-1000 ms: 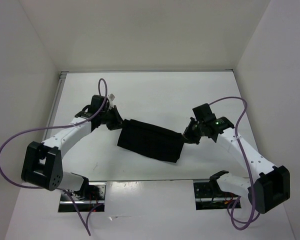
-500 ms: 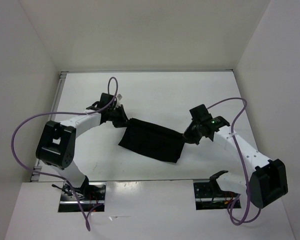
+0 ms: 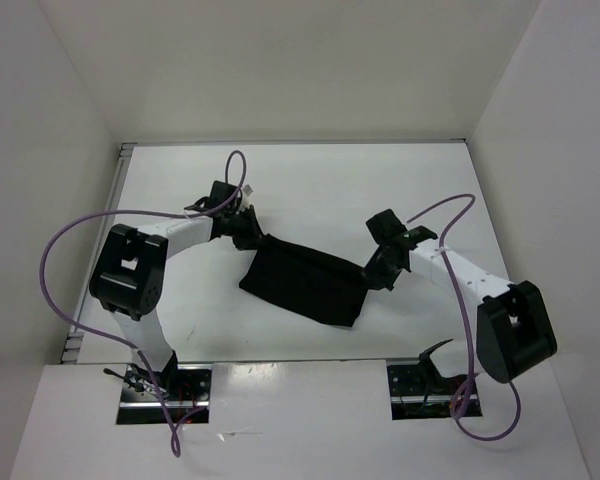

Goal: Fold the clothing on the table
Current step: Fold the skirt

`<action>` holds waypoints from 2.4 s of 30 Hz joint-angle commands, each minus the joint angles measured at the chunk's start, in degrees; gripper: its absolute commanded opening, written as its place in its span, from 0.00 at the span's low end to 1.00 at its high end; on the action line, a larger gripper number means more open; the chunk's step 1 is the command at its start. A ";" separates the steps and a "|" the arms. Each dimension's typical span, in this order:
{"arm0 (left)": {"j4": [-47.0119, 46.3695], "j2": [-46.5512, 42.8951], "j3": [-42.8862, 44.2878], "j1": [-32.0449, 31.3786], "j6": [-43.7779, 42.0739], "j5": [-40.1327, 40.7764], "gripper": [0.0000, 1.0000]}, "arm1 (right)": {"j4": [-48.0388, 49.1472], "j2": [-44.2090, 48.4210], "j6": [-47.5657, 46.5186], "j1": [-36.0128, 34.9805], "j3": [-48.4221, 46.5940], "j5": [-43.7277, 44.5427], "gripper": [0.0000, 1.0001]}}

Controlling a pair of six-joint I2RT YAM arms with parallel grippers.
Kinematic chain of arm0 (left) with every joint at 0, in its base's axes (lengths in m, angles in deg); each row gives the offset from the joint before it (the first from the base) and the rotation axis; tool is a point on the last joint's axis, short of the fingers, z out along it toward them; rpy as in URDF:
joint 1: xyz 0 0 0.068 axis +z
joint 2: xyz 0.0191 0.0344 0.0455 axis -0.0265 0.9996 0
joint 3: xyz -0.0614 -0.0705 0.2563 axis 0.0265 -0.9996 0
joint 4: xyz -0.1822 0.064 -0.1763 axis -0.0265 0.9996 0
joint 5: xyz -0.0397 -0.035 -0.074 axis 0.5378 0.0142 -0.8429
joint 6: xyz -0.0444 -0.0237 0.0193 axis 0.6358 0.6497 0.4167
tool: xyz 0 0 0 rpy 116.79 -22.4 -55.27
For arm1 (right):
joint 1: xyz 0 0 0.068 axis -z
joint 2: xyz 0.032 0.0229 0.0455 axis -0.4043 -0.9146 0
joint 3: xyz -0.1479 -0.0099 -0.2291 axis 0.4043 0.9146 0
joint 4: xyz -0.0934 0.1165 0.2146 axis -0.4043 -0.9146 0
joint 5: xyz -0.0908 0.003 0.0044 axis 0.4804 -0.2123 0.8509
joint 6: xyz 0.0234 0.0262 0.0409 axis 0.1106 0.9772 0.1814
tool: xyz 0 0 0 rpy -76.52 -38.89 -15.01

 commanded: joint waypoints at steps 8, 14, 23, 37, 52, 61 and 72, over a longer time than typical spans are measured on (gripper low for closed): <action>-3.30 4.64 4.99 0.82 -1.69 3.99 0.61 | 0.52 -8.76 -2.20 -0.07 -6.90 10.10 0.27; -0.22 -1.49 7.64 2.84 -1.07 9.00 0.96 | -3.78 -6.23 -2.38 -0.07 -9.72 10.63 0.48; -0.13 -20.57 -2.55 1.27 -0.02 -1.35 0.61 | -6.16 9.07 2.62 -0.60 -0.50 3.17 0.53; -11.55 -4.24 -2.47 0.73 -3.36 -4.09 0.60 | -3.26 8.37 2.72 -1.13 -1.98 1.41 0.53; -16.83 7.53 0.07 -0.32 -1.69 -9.98 0.34 | -5.89 10.22 2.72 -1.13 -0.40 1.41 0.54; -18.15 -1.56 -3.94 -0.32 -0.54 -5.68 0.00 | -6.42 9.69 2.72 -1.13 -0.93 2.02 0.54; -16.31 -0.73 -5.20 -0.32 -0.90 -1.36 0.27 | -4.23 8.02 1.14 -1.13 -0.31 0.36 0.54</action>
